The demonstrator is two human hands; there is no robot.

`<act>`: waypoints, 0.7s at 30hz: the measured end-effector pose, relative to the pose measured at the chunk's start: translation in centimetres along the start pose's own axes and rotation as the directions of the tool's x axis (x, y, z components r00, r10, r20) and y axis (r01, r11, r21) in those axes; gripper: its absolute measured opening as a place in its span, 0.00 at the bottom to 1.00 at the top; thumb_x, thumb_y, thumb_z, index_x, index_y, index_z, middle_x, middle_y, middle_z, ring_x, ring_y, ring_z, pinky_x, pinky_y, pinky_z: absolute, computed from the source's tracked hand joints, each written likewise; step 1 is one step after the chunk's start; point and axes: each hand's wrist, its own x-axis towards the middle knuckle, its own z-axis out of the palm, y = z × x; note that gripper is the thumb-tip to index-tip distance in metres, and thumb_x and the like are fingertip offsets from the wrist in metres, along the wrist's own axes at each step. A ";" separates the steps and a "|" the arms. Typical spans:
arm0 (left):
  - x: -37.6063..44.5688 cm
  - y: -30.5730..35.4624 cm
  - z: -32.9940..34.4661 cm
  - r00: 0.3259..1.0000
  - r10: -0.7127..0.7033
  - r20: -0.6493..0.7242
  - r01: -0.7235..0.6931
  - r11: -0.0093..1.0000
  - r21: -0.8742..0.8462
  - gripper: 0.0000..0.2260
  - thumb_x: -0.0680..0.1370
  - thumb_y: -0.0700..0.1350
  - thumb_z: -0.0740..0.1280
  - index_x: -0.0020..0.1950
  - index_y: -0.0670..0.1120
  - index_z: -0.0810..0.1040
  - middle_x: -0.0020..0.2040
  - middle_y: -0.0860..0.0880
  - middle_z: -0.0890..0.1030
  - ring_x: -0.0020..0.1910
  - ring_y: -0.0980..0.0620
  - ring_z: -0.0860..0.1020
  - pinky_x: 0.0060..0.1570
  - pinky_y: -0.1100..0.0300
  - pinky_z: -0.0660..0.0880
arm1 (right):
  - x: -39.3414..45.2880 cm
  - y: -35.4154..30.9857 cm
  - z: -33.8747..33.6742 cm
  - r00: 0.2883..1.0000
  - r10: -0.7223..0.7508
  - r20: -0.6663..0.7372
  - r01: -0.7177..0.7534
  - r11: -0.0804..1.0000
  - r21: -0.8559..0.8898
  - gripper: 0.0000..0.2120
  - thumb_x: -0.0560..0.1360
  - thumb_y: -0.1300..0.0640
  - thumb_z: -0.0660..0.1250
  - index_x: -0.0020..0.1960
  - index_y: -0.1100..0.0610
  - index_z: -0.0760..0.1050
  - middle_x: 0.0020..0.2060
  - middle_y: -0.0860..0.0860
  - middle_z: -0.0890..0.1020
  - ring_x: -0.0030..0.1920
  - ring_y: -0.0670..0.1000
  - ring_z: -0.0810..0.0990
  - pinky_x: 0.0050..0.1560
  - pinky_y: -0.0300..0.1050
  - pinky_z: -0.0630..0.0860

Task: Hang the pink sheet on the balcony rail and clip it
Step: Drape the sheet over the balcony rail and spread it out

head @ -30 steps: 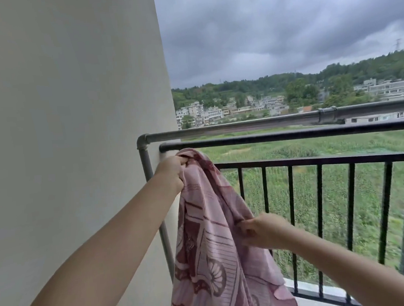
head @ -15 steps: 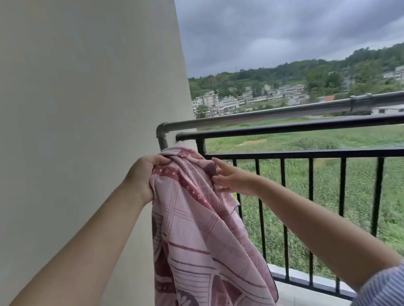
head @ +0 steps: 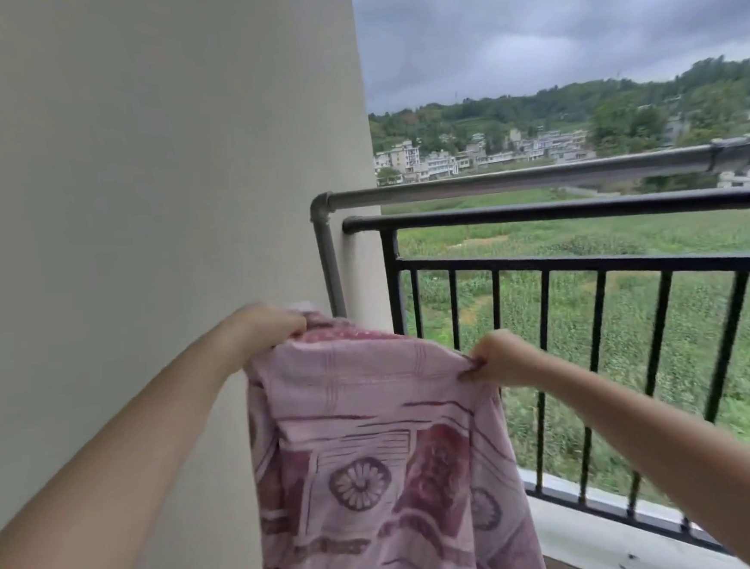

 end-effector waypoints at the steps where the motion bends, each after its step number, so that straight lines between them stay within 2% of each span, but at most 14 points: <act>1: -0.4 -0.1 0.6 0.999 -0.020 0.044 0.006 0.951 0.309 0.12 0.76 0.43 0.59 0.54 0.43 0.78 0.61 0.40 0.77 0.54 0.44 0.74 0.45 0.60 0.68 | -0.5 0.4 -1.4 1.000 -0.026 0.007 0.026 0.998 -0.048 0.09 0.73 0.57 0.64 0.35 0.53 0.73 0.27 0.47 0.71 0.27 0.43 0.68 0.26 0.32 0.69; 2: -0.6 -0.4 1.3 0.998 -0.015 0.058 -0.012 0.899 0.437 0.13 0.77 0.45 0.59 0.57 0.41 0.77 0.62 0.39 0.76 0.53 0.44 0.74 0.41 0.60 0.68 | -0.9 0.6 -2.5 0.998 -0.053 0.022 0.055 0.995 -0.081 0.12 0.73 0.57 0.65 0.31 0.51 0.70 0.27 0.46 0.70 0.27 0.43 0.67 0.25 0.31 0.68; 3: -0.6 -0.6 2.0 0.999 0.017 0.043 -0.034 0.907 0.420 0.13 0.77 0.46 0.59 0.53 0.40 0.78 0.58 0.38 0.78 0.49 0.44 0.74 0.36 0.60 0.67 | -1.3 0.9 -3.4 0.998 -0.055 0.042 0.059 0.994 -0.088 0.14 0.72 0.58 0.66 0.30 0.51 0.68 0.27 0.46 0.70 0.27 0.43 0.66 0.25 0.31 0.68; 4: -0.4 -1.1 2.4 0.998 0.062 0.002 -0.059 0.947 0.315 0.13 0.75 0.48 0.61 0.46 0.39 0.79 0.52 0.37 0.80 0.45 0.44 0.74 0.33 0.61 0.66 | -1.8 1.2 -4.0 0.997 -0.038 0.074 0.043 0.997 -0.066 0.14 0.72 0.59 0.66 0.29 0.51 0.67 0.28 0.46 0.70 0.27 0.42 0.67 0.24 0.30 0.68; 5: 0.0 -1.8 2.8 0.990 0.122 -0.068 -0.114 0.988 0.104 0.13 0.73 0.49 0.63 0.41 0.41 0.80 0.47 0.38 0.81 0.44 0.44 0.75 0.35 0.61 0.68 | -2.3 1.5 -4.2 0.993 -0.018 0.113 0.022 0.999 -0.039 0.13 0.71 0.59 0.67 0.30 0.51 0.68 0.28 0.46 0.71 0.28 0.42 0.68 0.24 0.29 0.69; 6: 0.4 -2.3 3.4 0.970 0.176 -0.168 -0.203 0.967 -0.156 0.12 0.71 0.50 0.64 0.41 0.42 0.81 0.47 0.40 0.82 0.47 0.43 0.78 0.42 0.59 0.71 | -2.7 2.1 -3.7 0.987 -0.007 0.158 0.010 1.000 -0.019 0.12 0.71 0.58 0.67 0.31 0.51 0.69 0.29 0.46 0.72 0.29 0.42 0.69 0.25 0.29 0.69; 8: 1.1 -2.5 4.6 0.919 0.170 -0.356 -0.344 0.786 -0.513 0.04 0.74 0.45 0.67 0.45 0.48 0.81 0.50 0.46 0.82 0.52 0.47 0.78 0.53 0.61 0.72 | -3.5 3.2 -1.6 0.968 0.006 0.250 -0.025 0.997 0.073 0.07 0.71 0.58 0.67 0.36 0.50 0.73 0.35 0.47 0.77 0.35 0.44 0.75 0.34 0.31 0.74; 9: 1.2 -2.1 5.2 0.892 0.173 -0.418 -0.403 0.724 -0.560 0.05 0.75 0.41 0.66 0.48 0.49 0.79 0.51 0.49 0.80 0.52 0.50 0.76 0.53 0.67 0.71 | -3.7 3.7 -0.1 0.951 -0.003 0.310 -0.042 0.989 0.139 0.03 0.70 0.57 0.67 0.40 0.50 0.76 0.40 0.49 0.80 0.42 0.46 0.78 0.42 0.35 0.78; 10: 1.0 -1.6 6.0 0.865 0.190 -0.465 -0.451 0.701 -0.552 0.07 0.76 0.39 0.64 0.49 0.49 0.78 0.50 0.49 0.79 0.52 0.52 0.75 0.49 0.73 0.71 | -3.9 4.0 1.4 0.923 -0.023 0.384 -0.060 0.978 0.202 0.05 0.71 0.57 0.67 0.46 0.52 0.77 0.48 0.51 0.82 0.50 0.49 0.79 0.51 0.42 0.78; 12: 0.9 -0.5 7.2 0.822 0.219 -0.526 -0.515 0.681 -0.520 0.06 0.77 0.39 0.63 0.50 0.47 0.77 0.48 0.46 0.78 0.48 0.51 0.75 0.42 0.75 0.70 | -3.9 4.1 4.5 0.875 -0.074 0.478 -0.103 0.936 0.335 0.14 0.74 0.53 0.62 0.56 0.58 0.75 0.60 0.53 0.77 0.60 0.50 0.75 0.62 0.48 0.73; 14: 0.7 0.5 7.9 0.803 0.247 -0.542 -0.546 0.671 -0.502 0.06 0.77 0.38 0.62 0.51 0.44 0.76 0.45 0.45 0.77 0.42 0.53 0.75 0.39 0.77 0.71 | -3.5 3.6 7.2 0.911 -0.063 0.407 -0.161 0.856 0.492 0.19 0.77 0.50 0.56 0.60 0.62 0.70 0.63 0.56 0.73 0.62 0.51 0.73 0.65 0.50 0.70; 16: 0.7 1.1 8.3 0.786 0.261 -0.561 -0.566 0.668 -0.483 0.08 0.77 0.38 0.61 0.53 0.40 0.77 0.45 0.46 0.77 0.39 0.60 0.74 0.39 0.80 0.70 | -2.9 2.7 9.5 0.930 -0.065 0.361 -0.194 0.747 0.636 0.17 0.77 0.50 0.55 0.62 0.58 0.68 0.63 0.58 0.73 0.61 0.54 0.73 0.63 0.51 0.70; 18: 0.7 1.2 8.4 0.762 0.242 -0.600 -0.582 0.661 -0.473 0.08 0.77 0.38 0.61 0.53 0.38 0.77 0.44 0.46 0.77 0.39 0.63 0.72 0.38 0.80 0.70 | -2.1 1.5 11.3 0.911 -0.147 0.385 -0.207 0.643 0.737 0.15 0.77 0.50 0.55 0.59 0.56 0.70 0.59 0.58 0.76 0.58 0.56 0.75 0.58 0.48 0.70; 21: 0.5 0.9 8.2 0.754 0.216 -0.621 -0.580 0.662 -0.474 0.05 0.77 0.37 0.61 0.49 0.43 0.76 0.38 0.50 0.76 0.37 0.58 0.72 0.36 0.79 0.69 | -1.6 -0.3 12.0 0.956 -0.057 0.289 -0.225 0.494 0.840 0.07 0.75 0.56 0.62 0.43 0.58 0.76 0.41 0.53 0.78 0.42 0.50 0.75 0.47 0.43 0.69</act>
